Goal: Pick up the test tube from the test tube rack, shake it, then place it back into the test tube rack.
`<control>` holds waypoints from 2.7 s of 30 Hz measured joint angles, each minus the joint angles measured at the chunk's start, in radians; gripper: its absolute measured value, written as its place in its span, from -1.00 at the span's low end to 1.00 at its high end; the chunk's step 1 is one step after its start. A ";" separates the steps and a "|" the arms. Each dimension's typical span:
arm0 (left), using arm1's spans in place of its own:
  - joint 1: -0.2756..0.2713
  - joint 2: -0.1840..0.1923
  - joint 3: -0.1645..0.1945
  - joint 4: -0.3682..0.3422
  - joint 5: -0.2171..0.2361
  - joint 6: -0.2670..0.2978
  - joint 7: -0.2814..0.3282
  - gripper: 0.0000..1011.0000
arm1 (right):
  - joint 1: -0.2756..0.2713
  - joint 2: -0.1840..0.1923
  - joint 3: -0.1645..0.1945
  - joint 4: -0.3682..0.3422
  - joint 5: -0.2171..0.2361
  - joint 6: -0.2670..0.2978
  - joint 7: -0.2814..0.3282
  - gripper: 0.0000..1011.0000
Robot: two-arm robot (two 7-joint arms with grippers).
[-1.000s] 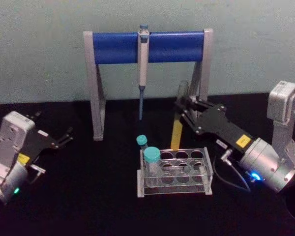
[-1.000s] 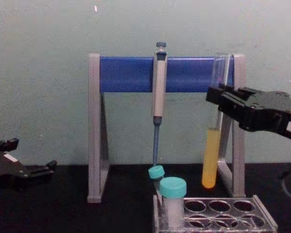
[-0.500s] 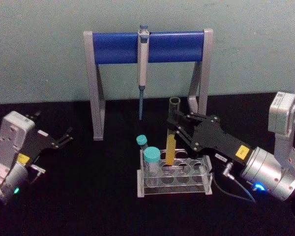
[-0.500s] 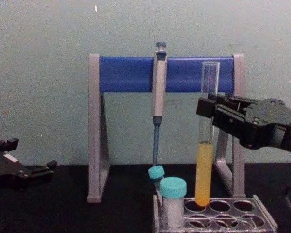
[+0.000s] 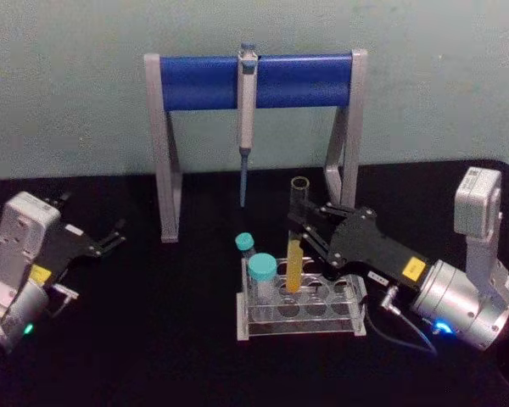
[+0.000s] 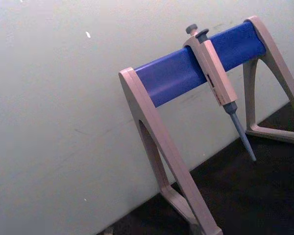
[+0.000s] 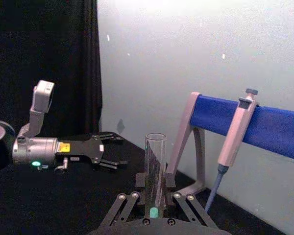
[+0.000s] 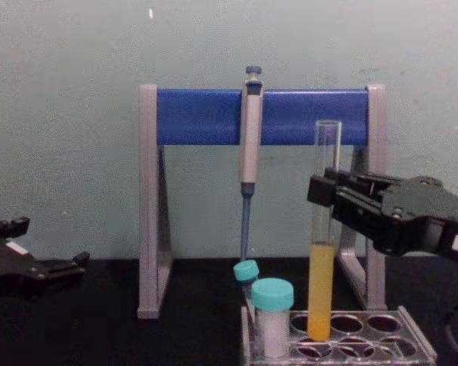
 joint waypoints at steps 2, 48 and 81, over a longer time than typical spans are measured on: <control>0.000 0.000 0.000 0.000 0.000 0.000 0.000 0.98 | 0.004 -0.005 -0.002 0.012 0.000 -0.002 -0.004 -0.55; 0.000 0.000 0.000 0.000 0.000 0.000 0.000 0.98 | 0.009 -0.058 -0.027 0.121 -0.020 -0.012 -0.021 -0.55; 0.000 0.000 0.000 0.000 0.000 0.000 0.000 0.98 | 0.008 -0.078 -0.029 0.163 -0.025 0.000 -0.024 -0.55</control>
